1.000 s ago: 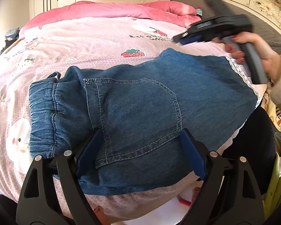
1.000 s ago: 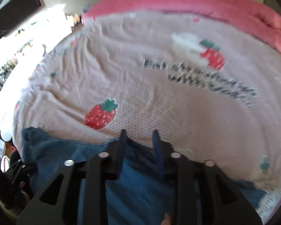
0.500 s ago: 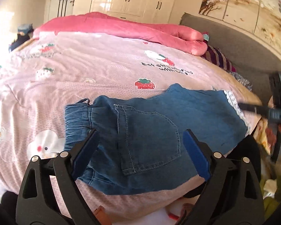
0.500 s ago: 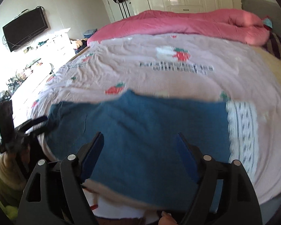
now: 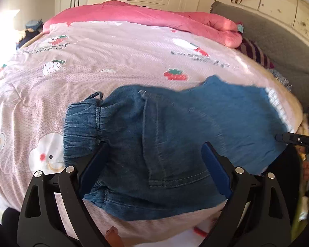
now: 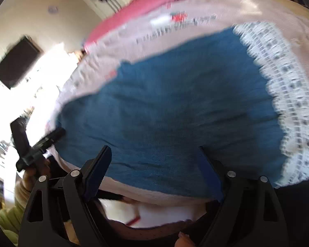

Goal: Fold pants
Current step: 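Fold the pants over with both tools and lay them flat on the bed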

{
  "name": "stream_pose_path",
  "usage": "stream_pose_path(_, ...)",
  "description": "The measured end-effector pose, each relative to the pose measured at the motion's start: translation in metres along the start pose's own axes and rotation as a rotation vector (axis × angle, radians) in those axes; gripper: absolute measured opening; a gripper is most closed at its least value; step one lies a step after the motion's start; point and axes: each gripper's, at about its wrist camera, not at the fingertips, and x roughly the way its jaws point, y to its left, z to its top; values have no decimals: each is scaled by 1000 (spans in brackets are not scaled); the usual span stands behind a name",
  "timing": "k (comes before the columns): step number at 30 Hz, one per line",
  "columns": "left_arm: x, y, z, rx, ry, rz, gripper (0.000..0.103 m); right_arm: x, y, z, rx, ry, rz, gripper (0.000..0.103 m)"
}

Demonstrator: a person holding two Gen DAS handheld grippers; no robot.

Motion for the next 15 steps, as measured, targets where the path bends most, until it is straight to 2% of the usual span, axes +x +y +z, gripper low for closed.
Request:
stream_pose_path(2,-16,-9,11,6,-34,-51,88,-33,-12,1,25,-89,-54,85)
stream_pose_path(5,-28,-36,30,76,-73,-73,92,-80,-37,-3,65,-199,-168,91)
stream_pose_path(10,-9,-103,65,187,-59,-187,93,-109,-63,-22,83,-212,-239,93)
stream_pose_path(15,35,-181,89,336,-19,-253,93,-107,-79,-32,91,-182,-238,93)
